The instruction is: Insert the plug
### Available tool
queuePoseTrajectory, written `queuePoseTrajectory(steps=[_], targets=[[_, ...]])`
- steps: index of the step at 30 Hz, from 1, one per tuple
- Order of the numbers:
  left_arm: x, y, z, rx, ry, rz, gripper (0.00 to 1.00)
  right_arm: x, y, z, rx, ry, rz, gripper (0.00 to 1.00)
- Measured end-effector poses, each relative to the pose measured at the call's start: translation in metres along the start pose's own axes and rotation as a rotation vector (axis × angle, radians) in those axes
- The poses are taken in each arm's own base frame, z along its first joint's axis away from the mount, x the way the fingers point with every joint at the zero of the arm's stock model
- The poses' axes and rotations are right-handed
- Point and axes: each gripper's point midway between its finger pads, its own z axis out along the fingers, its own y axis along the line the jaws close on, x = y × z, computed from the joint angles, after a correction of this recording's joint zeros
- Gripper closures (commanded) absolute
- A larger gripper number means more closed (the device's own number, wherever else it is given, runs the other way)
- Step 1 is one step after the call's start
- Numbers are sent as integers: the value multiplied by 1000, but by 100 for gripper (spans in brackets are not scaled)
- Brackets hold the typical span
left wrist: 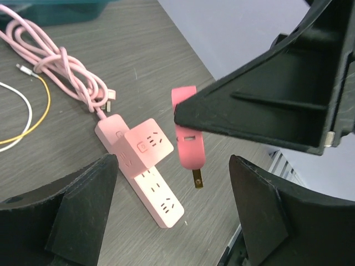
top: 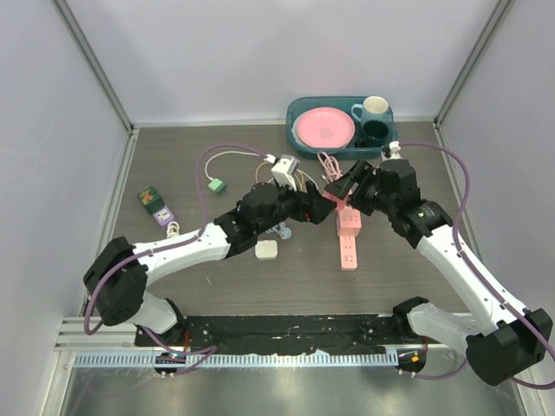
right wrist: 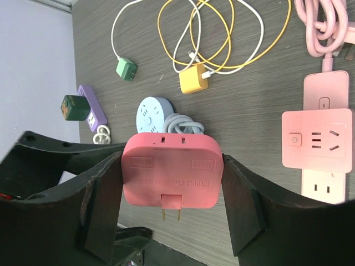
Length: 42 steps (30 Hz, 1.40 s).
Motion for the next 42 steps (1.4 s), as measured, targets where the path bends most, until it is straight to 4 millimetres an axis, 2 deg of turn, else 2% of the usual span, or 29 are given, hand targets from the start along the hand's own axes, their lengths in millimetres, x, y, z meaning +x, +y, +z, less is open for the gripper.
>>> queuePoseTrajectory(steps=[7,9,10,12,14,15,17,18,19,20,21,22,24,25,27,28,31,34,38,42], targets=[[20,3,11,-11,43,4,28,-1,4,-1,-16,-4,17,75],[21,4,14,-14,42,4,37,-1,5,-1,-19,0,20,75],[20,4,16,-14,41,4,39,0,5,-1,-21,2,23,75],[17,2,18,-11,32,2,50,0,6,-1,-25,6,27,75],[13,-1,19,-3,20,0,57,2,6,-1,-27,9,32,75],[11,-3,20,7,16,2,65,2,6,-1,-28,9,34,75],[9,-7,22,19,7,0,72,2,6,-2,-30,9,36,75],[9,-9,23,28,8,-3,80,2,6,-2,-30,8,37,75],[9,-9,24,30,9,-3,83,3,5,-1,-29,9,38,74],[10,-10,24,31,11,-7,85,3,5,-1,-28,10,38,72],[12,-11,25,41,21,-16,93,2,5,-2,-28,7,37,70],[13,-12,25,48,24,-20,98,2,5,-2,-28,6,38,64],[13,-13,25,56,26,-24,100,2,5,-2,-27,6,38,52],[13,-13,25,58,27,-22,100,2,5,-2,-28,6,38,37],[13,-13,25,69,26,-3,100,2,5,-3,-27,5,35,25],[14,-14,25,75,26,7,100,2,5,-4,-26,9,36,15],[18,-14,20,105,33,87,100,1,6,-8,-26,30,32,4],[24,-12,12,140,36,182,100,-4,11,-15,-45,68,18,0],[33,-6,-2,168,32,299,100,-17,18,-24,-92,131,-10,0],[36,-3,-7,198,9,380,99,-11,19,-28,-134,226,-34,0]])
